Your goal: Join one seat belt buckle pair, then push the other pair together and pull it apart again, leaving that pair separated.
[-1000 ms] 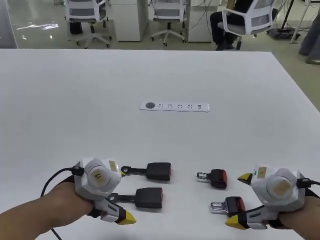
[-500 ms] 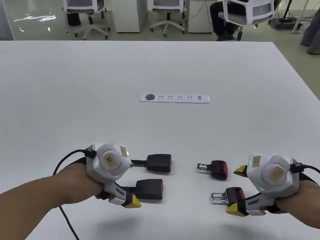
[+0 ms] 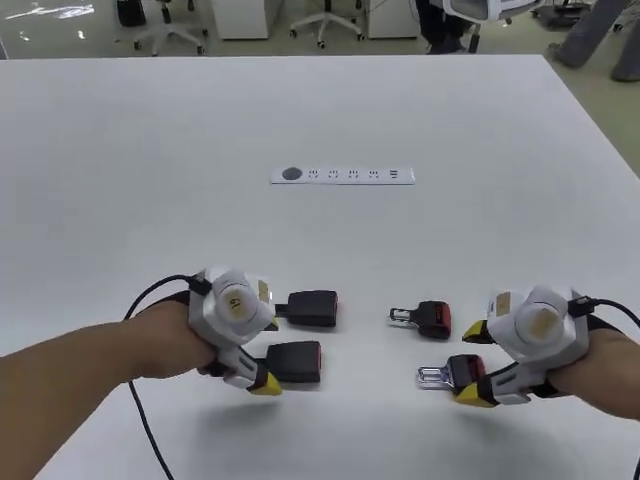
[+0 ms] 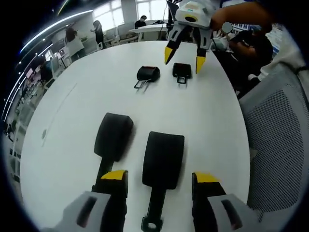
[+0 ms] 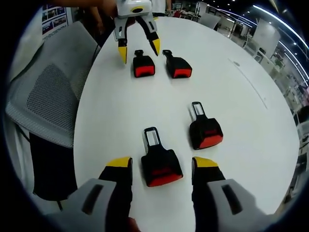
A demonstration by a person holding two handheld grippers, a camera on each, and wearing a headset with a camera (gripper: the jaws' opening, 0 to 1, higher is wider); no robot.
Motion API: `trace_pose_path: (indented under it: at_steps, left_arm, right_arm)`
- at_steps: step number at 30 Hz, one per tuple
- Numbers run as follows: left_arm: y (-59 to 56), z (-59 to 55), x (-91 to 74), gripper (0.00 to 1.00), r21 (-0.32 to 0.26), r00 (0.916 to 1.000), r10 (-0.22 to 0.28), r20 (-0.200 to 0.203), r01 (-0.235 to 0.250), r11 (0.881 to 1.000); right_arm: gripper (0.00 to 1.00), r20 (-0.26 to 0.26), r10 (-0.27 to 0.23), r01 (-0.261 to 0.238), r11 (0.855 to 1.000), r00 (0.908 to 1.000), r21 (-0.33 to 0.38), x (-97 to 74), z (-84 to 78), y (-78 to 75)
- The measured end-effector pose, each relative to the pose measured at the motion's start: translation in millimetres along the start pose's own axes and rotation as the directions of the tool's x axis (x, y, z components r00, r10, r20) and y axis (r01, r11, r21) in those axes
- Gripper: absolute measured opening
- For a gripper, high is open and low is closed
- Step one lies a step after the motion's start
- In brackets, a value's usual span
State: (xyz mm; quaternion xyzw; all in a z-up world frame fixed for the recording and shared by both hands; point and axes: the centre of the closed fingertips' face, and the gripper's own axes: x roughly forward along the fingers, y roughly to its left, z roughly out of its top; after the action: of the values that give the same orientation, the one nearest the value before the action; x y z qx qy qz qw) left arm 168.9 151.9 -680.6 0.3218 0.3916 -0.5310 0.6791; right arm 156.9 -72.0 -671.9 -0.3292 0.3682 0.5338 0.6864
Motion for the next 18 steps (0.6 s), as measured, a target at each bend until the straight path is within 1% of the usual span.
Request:
trace_pose_path:
  at_steps: [2, 4, 7, 10, 11, 12, 13, 16, 18]
  left_arm:
    - [-0.2, 2.4, 1.4, 0.50, 0.018, 1.0000, -0.009, 0.005, 0.009, 1.000]
    - [0.4, 0.6, 3.6, 0.48, 0.014, 0.9998, -0.022, -0.002, 0.022, 1.000]
    - [2.3, -3.4, 6.7, 0.48, 0.026, 0.9994, -0.028, -0.021, 0.028, 0.999]
    - [2.4, -11.6, 12.4, 0.47, 0.066, 0.9971, -0.046, -0.061, 0.050, 0.997]
    - [1.0, -10.7, 11.7, 0.47, 0.067, 0.9966, -0.053, -0.063, 0.057, 0.996]
    - [-0.4, -6.8, 8.8, 0.46, 0.057, 0.9963, -0.067, -0.054, 0.070, 0.996]
    - [1.7, -6.2, 8.5, 0.46, 0.055, 0.9966, -0.063, -0.054, 0.066, 0.996]
    - [5.0, -6.9, 9.3, 0.46, 0.073, 0.9956, -0.072, -0.060, 0.076, 0.994]
    - [0.9, -4.9, 8.6, 0.45, 0.082, 0.9941, -0.085, -0.067, 0.090, 0.993]
  right_arm:
    - [0.45, -0.009, 0.015, -0.015, 1.000, 0.9999, -0.001, 1.5, -2.1, 0.1]
    - [0.43, -0.016, 0.027, -0.027, 1.000, 0.9995, -0.002, 4.9, -5.9, -1.8]
    - [0.42, -0.019, 0.042, -0.043, 0.999, 0.9989, -0.003, 9.1, -9.0, -5.4]
    - [0.41, -0.032, 0.086, -0.087, 0.996, 0.9958, -0.023, 10.5, -7.2, 2.0]
    - [0.40, -0.034, 0.094, -0.095, 0.995, 0.9950, -0.032, 11.0, -7.0, 2.9]
    - [0.39, -0.039, 0.104, -0.105, 0.994, 0.9939, -0.039, 11.9, -7.5, 3.8]
    - [0.39, -0.047, 0.114, -0.117, 0.992, 0.9923, -0.050, 12.9, -8.5, 4.2]
    - [0.39, -0.060, 0.124, -0.127, 0.990, 0.9905, -0.059, 13.5, -10.4, 1.9]
    - [0.38, -0.067, 0.136, -0.140, 0.988, 0.9884, -0.058, 13.5, -11.5, 2.5]
